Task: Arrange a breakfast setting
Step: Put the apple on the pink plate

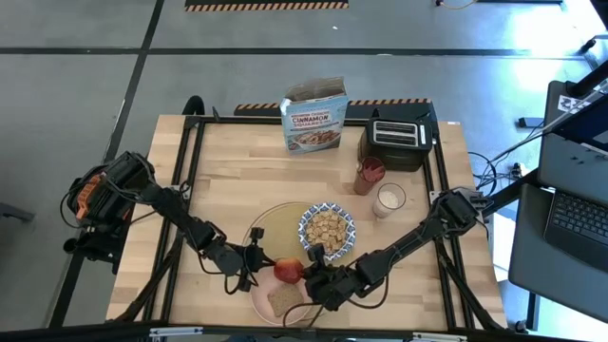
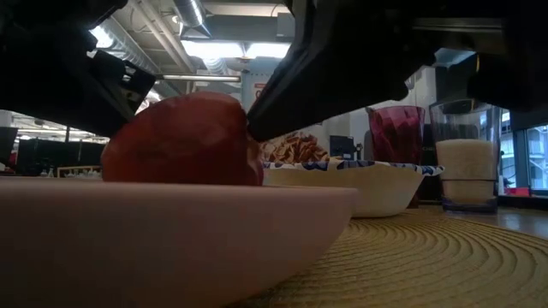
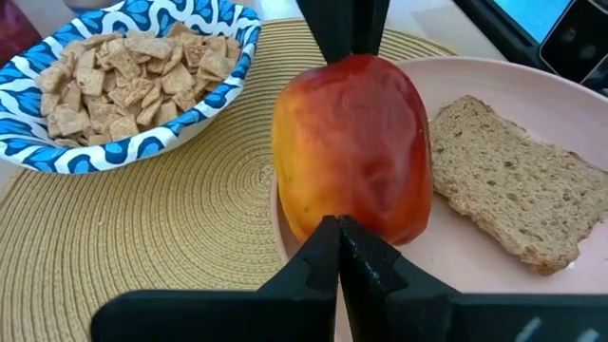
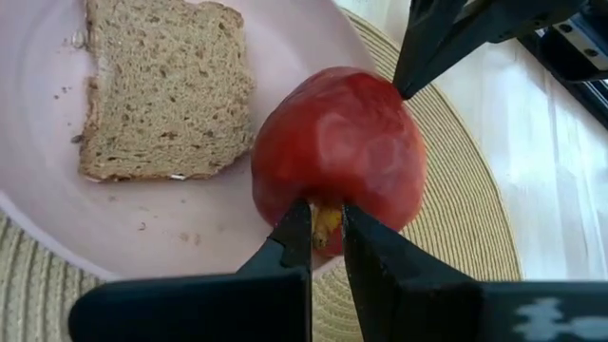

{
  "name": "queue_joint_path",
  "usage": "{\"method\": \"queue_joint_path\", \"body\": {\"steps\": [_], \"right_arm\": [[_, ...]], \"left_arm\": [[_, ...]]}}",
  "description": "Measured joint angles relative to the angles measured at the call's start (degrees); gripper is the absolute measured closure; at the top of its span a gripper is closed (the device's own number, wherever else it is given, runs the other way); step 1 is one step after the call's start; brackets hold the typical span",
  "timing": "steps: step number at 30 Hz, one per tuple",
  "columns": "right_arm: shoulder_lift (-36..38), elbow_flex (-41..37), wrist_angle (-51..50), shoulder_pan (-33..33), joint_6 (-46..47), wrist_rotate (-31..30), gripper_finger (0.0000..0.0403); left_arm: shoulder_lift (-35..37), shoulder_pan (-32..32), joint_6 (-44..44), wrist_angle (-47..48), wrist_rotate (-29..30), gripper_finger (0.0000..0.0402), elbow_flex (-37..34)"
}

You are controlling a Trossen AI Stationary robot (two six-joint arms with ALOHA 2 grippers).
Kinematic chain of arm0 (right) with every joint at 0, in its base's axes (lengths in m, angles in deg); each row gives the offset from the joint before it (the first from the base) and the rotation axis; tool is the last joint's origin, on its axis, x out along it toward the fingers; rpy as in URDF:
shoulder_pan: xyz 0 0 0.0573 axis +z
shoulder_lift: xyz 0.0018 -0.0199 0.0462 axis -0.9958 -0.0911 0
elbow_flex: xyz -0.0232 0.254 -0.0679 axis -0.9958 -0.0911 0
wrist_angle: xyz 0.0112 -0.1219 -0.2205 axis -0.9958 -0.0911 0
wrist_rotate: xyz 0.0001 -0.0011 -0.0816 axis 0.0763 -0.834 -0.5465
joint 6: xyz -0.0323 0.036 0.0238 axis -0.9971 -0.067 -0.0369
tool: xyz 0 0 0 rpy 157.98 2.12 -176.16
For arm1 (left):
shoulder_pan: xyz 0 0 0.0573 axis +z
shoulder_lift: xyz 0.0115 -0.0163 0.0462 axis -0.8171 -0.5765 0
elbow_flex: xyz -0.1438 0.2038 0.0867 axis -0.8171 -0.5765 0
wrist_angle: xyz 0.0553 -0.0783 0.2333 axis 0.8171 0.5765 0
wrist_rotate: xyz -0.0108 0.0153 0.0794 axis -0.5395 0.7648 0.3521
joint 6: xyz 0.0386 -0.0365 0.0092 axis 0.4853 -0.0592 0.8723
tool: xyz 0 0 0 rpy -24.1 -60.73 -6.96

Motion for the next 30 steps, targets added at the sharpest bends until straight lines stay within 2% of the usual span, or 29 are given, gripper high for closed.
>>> {"method": "queue_joint_path", "body": {"steps": [16, 23, 30], "right_arm": [[0.0, 0.0, 6.76, -1.16, -6.25, 0.66, 0.037], [0.0, 0.0, 7.56, -2.38, -7.44, 3.42, 0.037], [0.04, 0.0, 9.36, -3.1, -9.33, 3.66, 0.037]], "left_arm": [[0.0, 0.04, -0.01, -0.09, -0.19, 0.04, 0.0], [0.02, 0.04, -0.04, 0.03, -2.64, 0.04, 0.0], [0.07, 0.04, -0.26, 0.78, -3.71, 0.04, -0.02]]}}
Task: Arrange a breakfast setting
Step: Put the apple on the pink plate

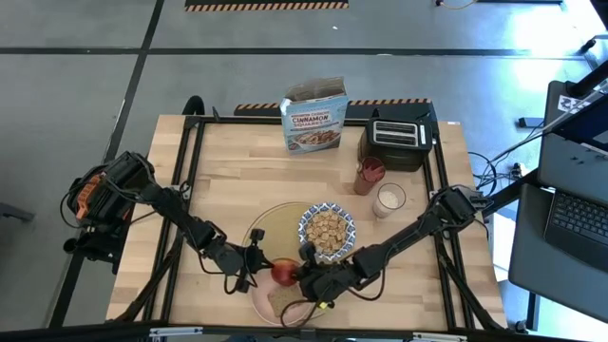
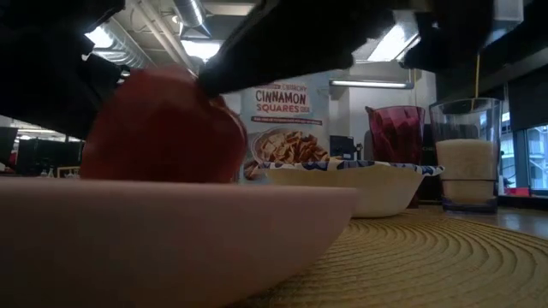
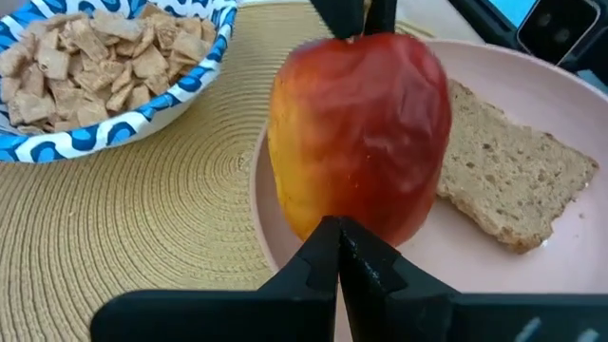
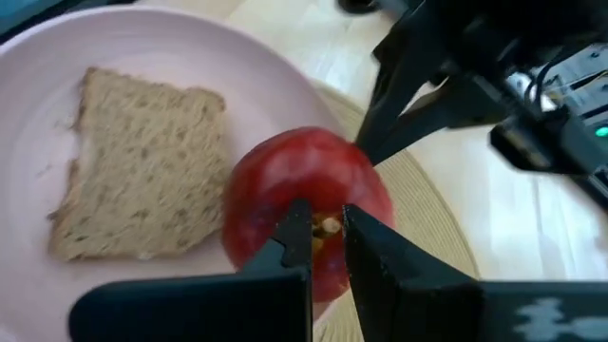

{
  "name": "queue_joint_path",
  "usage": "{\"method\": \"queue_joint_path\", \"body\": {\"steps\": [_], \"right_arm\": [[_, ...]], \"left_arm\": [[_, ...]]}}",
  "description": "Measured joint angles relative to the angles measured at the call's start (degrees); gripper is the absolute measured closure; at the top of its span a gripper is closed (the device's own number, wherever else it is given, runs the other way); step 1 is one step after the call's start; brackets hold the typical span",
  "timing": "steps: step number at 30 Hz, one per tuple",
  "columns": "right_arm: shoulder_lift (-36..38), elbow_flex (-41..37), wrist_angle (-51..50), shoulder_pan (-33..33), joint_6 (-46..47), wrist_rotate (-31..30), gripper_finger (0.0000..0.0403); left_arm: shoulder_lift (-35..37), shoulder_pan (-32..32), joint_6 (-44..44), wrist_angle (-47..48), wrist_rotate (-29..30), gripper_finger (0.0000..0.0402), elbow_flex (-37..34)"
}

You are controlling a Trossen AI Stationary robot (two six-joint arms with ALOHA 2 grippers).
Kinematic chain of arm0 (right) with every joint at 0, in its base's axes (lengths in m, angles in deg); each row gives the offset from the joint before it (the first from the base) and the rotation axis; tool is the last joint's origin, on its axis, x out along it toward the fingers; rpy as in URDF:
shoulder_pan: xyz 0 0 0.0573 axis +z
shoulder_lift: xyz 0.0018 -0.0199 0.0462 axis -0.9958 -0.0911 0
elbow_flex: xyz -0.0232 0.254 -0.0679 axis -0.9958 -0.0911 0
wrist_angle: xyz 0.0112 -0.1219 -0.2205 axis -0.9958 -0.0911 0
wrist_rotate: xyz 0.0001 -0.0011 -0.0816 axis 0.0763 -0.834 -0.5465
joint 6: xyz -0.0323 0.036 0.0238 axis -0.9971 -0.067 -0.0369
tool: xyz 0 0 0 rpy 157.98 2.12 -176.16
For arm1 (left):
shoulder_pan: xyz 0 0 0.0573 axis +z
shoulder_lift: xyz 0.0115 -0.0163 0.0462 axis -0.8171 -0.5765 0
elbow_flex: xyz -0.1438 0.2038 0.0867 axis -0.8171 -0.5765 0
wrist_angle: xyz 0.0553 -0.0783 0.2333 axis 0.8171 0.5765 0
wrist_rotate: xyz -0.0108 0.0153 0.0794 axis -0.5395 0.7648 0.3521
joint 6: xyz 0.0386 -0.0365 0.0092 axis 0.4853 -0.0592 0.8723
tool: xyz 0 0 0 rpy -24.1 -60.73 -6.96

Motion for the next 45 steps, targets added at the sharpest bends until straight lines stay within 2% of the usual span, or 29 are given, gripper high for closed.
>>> {"method": "queue_joint_path", "body": {"steps": [11, 27, 39, 45], "right_arm": [[0.0, 0.02, 3.72, -1.86, -2.65, 3.76, 0.037], [-0.04, -0.01, 6.29, -3.02, -4.32, 6.24, 0.037], [-0.04, 0.13, 7.3, -2.97, -4.61, 6.85, 0.037], [-0.07, 2.76, 6.98, -2.82, -7.38, 6.86, 0.037]], "left_arm": [[-0.07, -0.04, -0.11, 0.23, -1.74, 0.04, -0.04], [-0.07, 0.0, -0.22, 1.11, -1.44, 0.04, 0.08], [-0.04, 0.07, -0.13, 1.84, -0.91, 0.04, 0.13], [-0.04, 0.07, -0.14, 2.56, -0.22, 0.04, 0.13]]}}
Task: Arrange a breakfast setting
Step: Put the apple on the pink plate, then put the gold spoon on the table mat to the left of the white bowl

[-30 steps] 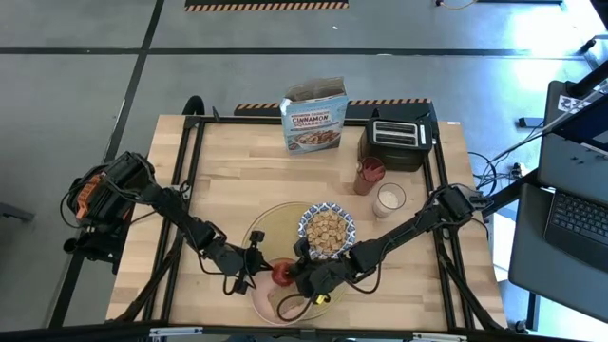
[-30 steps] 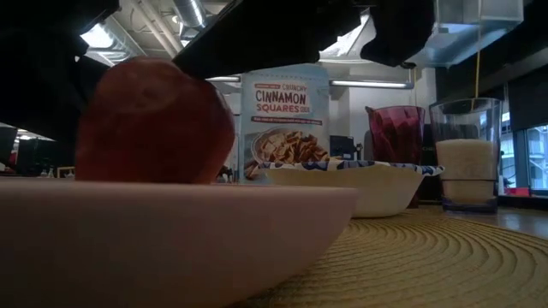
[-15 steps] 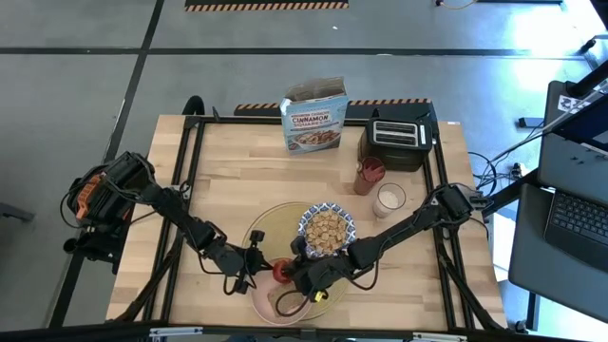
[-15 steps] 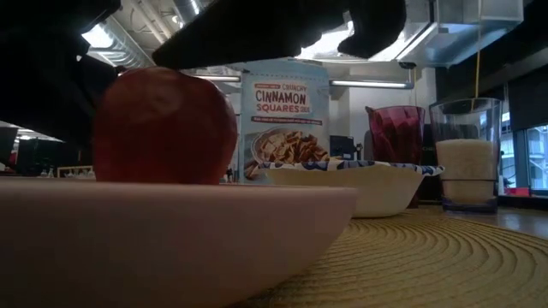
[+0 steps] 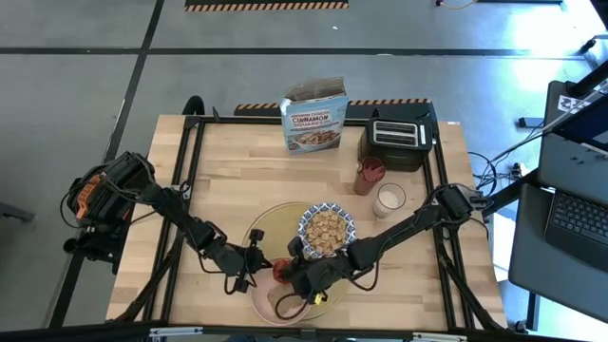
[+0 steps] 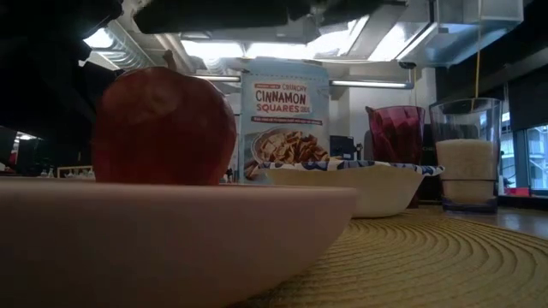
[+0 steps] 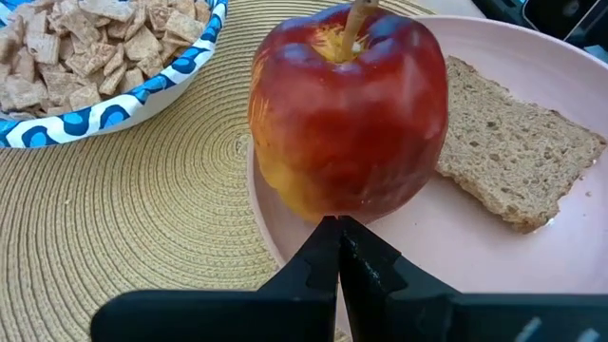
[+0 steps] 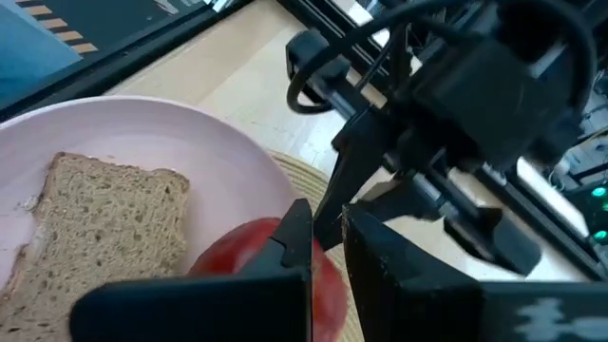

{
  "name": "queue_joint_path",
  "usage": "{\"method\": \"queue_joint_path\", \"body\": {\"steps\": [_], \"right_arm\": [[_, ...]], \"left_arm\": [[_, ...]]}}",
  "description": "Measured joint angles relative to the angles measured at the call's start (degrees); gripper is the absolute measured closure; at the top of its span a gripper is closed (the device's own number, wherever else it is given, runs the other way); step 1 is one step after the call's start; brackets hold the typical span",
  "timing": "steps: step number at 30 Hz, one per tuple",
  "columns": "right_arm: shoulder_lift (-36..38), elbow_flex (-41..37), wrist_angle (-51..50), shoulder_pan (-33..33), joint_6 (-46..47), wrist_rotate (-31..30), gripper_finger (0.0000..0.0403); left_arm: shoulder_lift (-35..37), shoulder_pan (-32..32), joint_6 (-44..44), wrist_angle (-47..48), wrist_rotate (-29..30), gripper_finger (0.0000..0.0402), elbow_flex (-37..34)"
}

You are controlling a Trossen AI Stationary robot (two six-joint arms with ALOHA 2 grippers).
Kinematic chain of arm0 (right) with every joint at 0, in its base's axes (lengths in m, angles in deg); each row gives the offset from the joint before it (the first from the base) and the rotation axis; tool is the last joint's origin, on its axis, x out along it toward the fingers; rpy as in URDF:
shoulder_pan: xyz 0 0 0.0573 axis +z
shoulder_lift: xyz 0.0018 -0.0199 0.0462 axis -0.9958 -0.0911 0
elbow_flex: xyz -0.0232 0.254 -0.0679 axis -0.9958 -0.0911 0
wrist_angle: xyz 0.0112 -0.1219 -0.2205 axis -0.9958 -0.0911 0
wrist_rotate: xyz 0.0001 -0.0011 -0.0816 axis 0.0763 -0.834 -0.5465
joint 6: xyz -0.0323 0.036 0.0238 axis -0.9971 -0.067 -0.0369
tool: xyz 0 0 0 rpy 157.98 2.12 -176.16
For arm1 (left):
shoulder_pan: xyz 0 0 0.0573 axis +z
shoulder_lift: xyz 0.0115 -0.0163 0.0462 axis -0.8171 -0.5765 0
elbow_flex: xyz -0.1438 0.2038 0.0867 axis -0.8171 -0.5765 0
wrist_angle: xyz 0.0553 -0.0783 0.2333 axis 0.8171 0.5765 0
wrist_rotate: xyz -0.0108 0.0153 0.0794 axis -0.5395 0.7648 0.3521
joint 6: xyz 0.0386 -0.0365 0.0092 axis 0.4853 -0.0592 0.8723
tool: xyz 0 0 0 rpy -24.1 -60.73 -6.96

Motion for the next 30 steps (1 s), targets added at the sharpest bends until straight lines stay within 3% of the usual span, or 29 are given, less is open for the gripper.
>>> {"method": "queue_joint_path", "body": {"steps": [5, 9, 19, 24, 28, 30], "right_arm": [[0.0, 3.6, -4.77, 0.0, -2.23, 0.0, 0.037], [0.0, 8.51, -18.57, 0.51, -2.42, -1.82, 0.037], [3.61, 15.67, -44.77, 6.49, 0.81, -25.44, 0.037], [7.8, 15.67, -63.36, 11.18, 17.78, -41.8, 0.037], [9.96, 15.67, -81.55, 15.42, 39.84, -54.2, 0.037], [10.1, 15.67, -92.37, 17.32, 53.16, -57.58, 0.037]], "left_arm": [[0.0, -0.02, 0.12, 0.23, 0.39, 0.04, 0.0], [0.64, -0.34, 1.88, 1.79, 3.25, 0.04, -0.02], [11.85, -0.5, 6.19, 5.45, 5.19, 0.04, -0.11], [18.52, -0.5, 11.46, 4.32, 4.53, 0.04, -0.11], [20.7, 1.08, 16.81, 0.38, 3.08, 0.04, -0.11], [20.7, 2.98, 18.96, -1.9, -0.87, 0.04, -0.11]]}}
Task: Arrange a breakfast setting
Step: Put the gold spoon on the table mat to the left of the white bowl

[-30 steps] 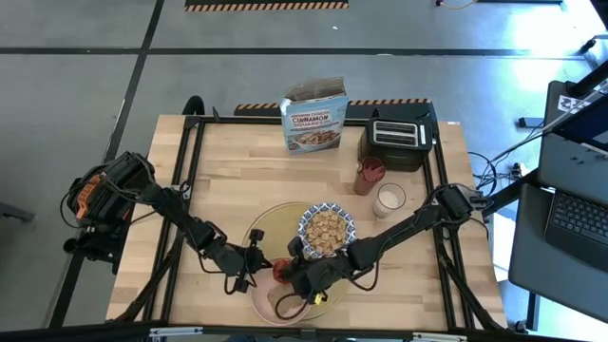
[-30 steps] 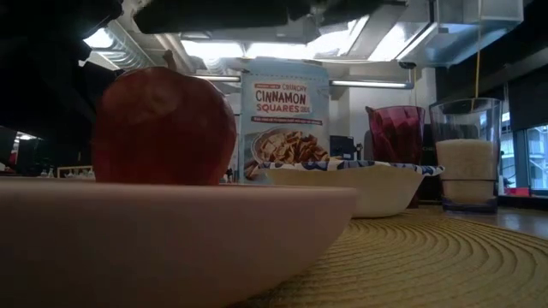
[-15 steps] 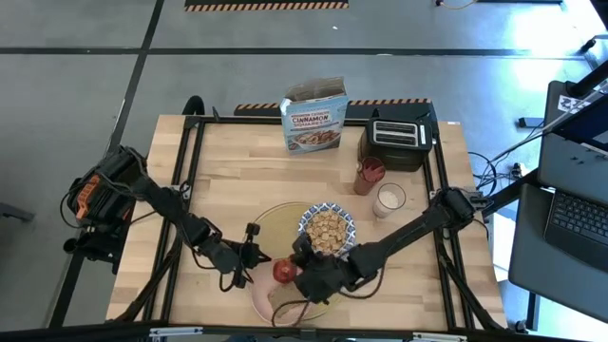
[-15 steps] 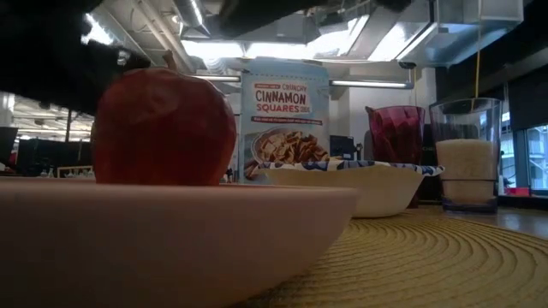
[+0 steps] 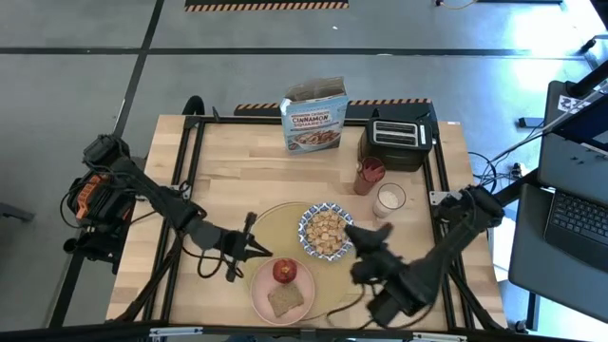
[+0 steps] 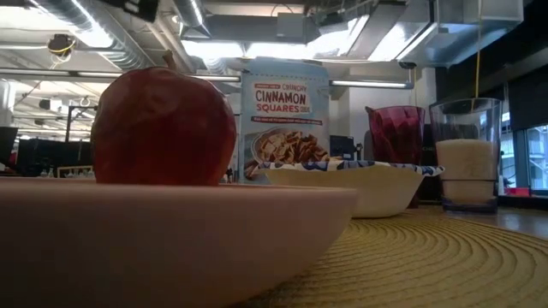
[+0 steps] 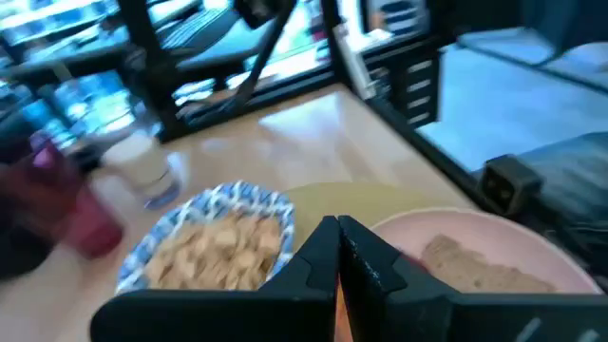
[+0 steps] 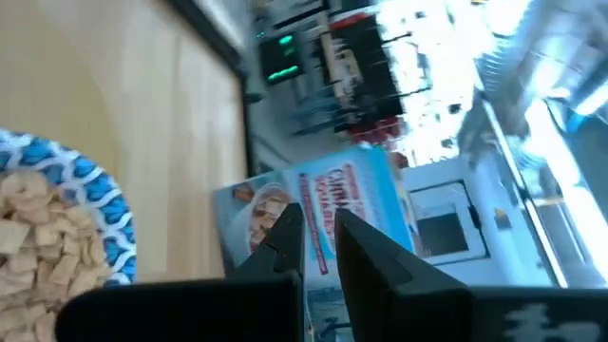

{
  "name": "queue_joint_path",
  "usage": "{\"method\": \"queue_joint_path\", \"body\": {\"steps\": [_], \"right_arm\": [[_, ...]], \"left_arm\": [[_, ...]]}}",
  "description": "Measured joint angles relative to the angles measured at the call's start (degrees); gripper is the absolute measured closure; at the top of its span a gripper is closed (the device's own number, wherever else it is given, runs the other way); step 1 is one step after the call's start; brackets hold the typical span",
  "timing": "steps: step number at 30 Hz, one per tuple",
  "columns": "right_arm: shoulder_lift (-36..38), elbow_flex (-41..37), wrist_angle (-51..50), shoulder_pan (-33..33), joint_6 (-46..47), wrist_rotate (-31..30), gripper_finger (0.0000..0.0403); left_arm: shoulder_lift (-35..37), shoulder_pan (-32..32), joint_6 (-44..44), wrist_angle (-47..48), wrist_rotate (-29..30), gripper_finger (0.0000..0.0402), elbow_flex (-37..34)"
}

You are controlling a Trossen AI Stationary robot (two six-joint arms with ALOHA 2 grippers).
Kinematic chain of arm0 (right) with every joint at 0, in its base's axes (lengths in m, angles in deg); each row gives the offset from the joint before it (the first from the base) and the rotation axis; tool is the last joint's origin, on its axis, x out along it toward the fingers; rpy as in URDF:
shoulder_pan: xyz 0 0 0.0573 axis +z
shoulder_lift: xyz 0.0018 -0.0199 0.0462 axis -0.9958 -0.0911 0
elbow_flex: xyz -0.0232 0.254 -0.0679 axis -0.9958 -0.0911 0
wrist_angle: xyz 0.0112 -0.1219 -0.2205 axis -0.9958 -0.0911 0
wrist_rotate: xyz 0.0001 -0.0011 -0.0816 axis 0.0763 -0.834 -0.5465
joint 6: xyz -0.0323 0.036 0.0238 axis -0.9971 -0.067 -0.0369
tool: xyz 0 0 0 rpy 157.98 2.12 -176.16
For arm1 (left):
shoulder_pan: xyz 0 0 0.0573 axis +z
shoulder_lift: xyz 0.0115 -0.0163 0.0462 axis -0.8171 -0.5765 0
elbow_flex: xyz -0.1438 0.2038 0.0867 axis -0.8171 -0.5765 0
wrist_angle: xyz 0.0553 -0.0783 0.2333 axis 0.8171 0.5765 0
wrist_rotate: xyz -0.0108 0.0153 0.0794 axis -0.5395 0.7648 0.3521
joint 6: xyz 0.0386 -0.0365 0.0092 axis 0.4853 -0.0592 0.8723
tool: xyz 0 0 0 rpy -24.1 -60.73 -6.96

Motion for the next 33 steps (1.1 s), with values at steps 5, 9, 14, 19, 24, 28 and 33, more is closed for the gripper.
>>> {"method": "queue_joint_path", "body": {"steps": [5, 9, 14, 19, 24, 28, 33], "right_arm": [[1.91, -6.66, -0.15, 2.91, 10.93, -7.06, 0.037], [3.67, -14.58, -3.06, 2.6, 24.69, -9.71, 0.037], [7.65, -23.6, -3.6, -0.44, 35.77, -10.32, 0.037], [13.09, -25.55, -3.55, -2.77, 38.18, -10.57, 0.037], [18.21, -25.51, -3.64, -2.55, 35.56, -10.81, 0.037], [19.29, -25.51, -3.64, -0.13, 34.53, -10.64, 0.037], [19.19, -25.51, -3.55, 4.54, 29.66, -10.4, 0.037]], "left_arm": [[-0.06, 6.36, 3.39, -1.2, -9.4, 0.04, 1.26], [-0.06, 11.47, 6.17, 2.98, -13.93, 0.04, 6.02], [-1.39, 16.96, 10.36, 8.33, -20.55, 0.04, 12.77], [-7.17, 22.38, 15.87, 9.72, -25.78, 0.04, 18.07], [-18.72, 27.17, 23.82, 15.46, -29.86, 0.04, 27.99], [-29.25, 30.06, 33.27, 28.1, -22.63, 0.04, 40.94], [-38.37, 33.5, 45.51, 42.15, -9.86, 0.04, 55.37]]}}
